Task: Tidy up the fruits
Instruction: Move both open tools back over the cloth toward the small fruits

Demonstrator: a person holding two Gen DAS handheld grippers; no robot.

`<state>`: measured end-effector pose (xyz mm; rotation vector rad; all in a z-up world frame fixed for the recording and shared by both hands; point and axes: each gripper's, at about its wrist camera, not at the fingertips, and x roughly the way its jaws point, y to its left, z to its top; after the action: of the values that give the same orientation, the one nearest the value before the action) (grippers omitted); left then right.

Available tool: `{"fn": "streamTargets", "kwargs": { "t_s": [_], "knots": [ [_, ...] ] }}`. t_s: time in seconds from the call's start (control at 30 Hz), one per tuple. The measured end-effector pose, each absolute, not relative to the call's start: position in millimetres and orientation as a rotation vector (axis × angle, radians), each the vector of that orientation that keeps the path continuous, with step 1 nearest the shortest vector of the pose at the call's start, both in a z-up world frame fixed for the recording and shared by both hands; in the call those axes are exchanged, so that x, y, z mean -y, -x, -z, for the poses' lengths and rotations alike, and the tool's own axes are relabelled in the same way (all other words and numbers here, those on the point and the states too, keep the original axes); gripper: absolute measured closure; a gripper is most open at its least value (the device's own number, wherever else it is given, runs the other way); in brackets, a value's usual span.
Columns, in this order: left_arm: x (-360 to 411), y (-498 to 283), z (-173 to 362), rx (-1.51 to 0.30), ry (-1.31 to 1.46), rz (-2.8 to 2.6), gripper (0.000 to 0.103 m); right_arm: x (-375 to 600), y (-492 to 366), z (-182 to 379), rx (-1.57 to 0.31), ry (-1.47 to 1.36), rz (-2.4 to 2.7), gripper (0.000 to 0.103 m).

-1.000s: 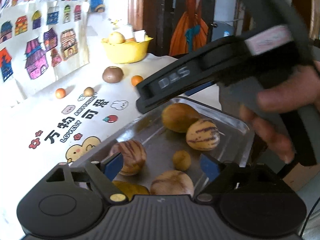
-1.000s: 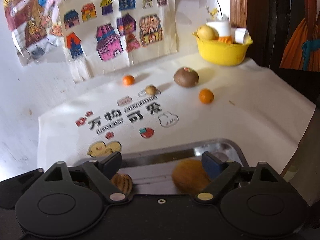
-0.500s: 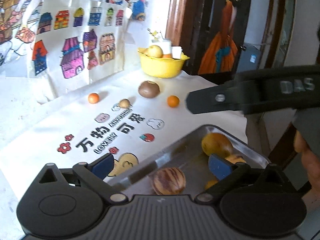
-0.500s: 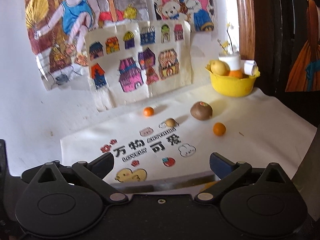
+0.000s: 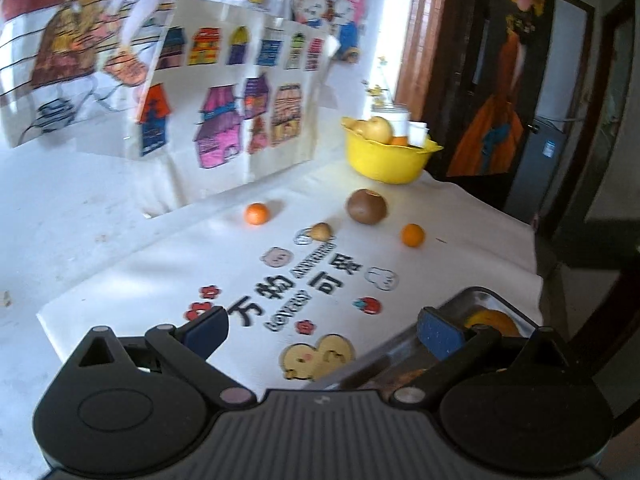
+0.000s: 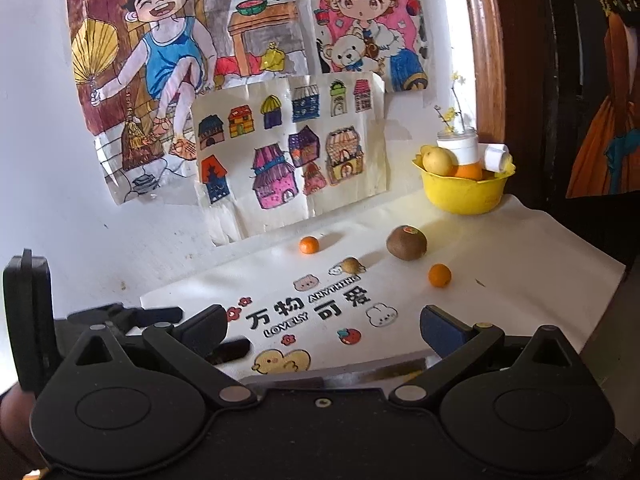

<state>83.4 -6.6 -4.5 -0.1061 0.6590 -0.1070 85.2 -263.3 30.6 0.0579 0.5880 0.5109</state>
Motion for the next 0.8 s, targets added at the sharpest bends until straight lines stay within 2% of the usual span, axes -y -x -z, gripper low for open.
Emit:
{"fn": "streamTargets", "kwargs": {
  "t_s": [0.8],
  "knots": [
    [-13.5, -109.3, -1.1, -0.676, 0.107, 0.045, 0.001, 265.7, -113.8, -26.1, -0.653, 0.048, -0.496, 0.001]
  ]
}}
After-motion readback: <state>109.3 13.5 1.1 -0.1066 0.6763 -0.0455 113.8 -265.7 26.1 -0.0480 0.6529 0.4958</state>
